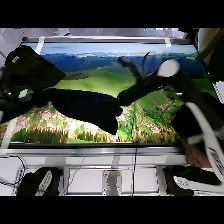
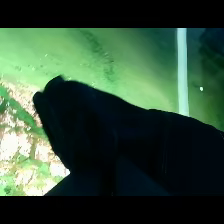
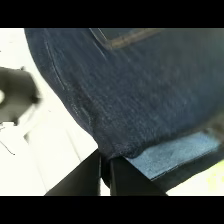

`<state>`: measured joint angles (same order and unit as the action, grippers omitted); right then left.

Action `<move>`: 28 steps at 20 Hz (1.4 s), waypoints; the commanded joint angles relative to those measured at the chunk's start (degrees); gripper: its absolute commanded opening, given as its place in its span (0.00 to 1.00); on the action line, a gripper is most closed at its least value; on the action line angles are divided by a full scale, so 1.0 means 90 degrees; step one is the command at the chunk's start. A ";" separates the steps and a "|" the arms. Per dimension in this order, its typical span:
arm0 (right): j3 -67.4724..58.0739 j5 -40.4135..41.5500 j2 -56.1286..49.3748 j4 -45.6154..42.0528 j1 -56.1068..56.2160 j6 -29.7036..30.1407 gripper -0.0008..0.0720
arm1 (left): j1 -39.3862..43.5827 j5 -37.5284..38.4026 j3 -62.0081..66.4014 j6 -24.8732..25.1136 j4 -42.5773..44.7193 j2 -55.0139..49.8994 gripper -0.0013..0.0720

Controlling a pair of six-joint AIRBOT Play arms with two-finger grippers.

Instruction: Fold the clothes and pants, and hang the long-sleeved shirts on hangers.

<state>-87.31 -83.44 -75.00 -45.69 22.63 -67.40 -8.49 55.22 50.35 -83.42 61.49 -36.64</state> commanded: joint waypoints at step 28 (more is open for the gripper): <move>-0.1851 0.5229 -0.3116 -0.2404 -0.0546 -0.0896 0.03 | 0.0350 -0.2922 0.1554 -0.0250 -0.0602 -0.4748 0.07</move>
<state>-103.94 -43.70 -98.76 -66.83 18.52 -74.91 -5.37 37.71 64.29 -85.76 57.54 -74.59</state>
